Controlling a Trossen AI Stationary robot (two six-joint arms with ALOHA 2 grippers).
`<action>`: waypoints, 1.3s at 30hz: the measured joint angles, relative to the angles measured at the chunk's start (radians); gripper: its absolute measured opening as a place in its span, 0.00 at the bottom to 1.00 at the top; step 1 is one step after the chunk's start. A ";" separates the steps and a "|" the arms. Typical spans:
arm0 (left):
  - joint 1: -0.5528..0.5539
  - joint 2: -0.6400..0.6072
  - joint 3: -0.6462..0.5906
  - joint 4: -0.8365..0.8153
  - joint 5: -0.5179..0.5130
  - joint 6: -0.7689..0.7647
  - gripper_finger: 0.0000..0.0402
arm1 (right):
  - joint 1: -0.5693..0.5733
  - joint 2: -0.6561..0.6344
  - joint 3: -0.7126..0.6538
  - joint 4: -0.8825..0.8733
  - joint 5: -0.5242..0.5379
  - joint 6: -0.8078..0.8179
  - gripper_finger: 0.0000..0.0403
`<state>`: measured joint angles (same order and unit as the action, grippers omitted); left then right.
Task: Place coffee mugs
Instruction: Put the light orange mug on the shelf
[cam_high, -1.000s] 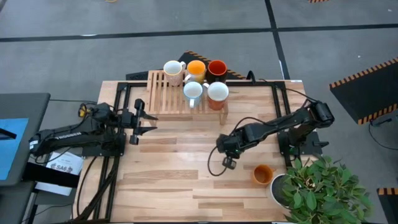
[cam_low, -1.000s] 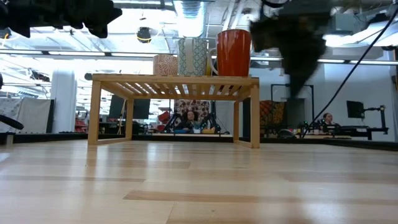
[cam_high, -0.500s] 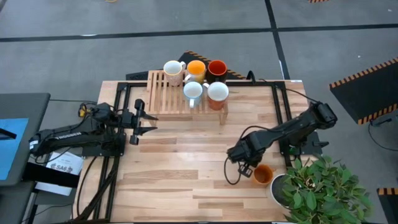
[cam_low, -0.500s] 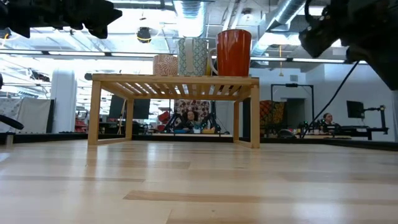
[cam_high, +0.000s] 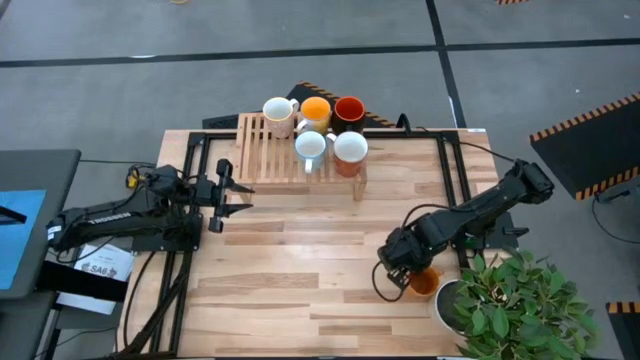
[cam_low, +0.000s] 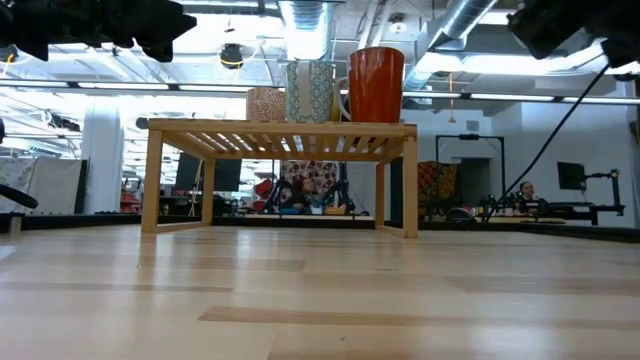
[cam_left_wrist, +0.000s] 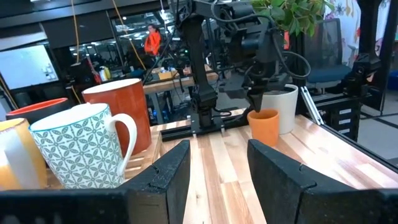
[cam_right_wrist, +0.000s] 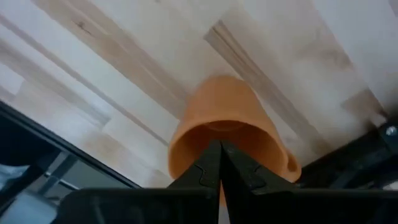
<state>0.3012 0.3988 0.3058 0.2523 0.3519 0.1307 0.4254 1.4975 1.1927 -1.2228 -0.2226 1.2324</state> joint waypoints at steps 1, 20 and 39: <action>0.000 0.000 0.000 0.000 0.000 0.000 0.37 | 0.008 0.000 0.000 -0.001 0.000 0.020 0.08; 0.000 0.000 0.000 0.000 0.000 -0.003 0.37 | 0.036 0.207 -0.004 -0.001 -0.061 -0.113 0.06; 0.000 0.000 0.001 0.000 0.000 -0.004 0.37 | -0.030 0.219 -0.003 0.124 0.143 -0.325 0.06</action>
<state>0.3016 0.3988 0.3065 0.2520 0.3519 0.1269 0.3950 1.7164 1.1892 -1.0985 -0.0800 0.9077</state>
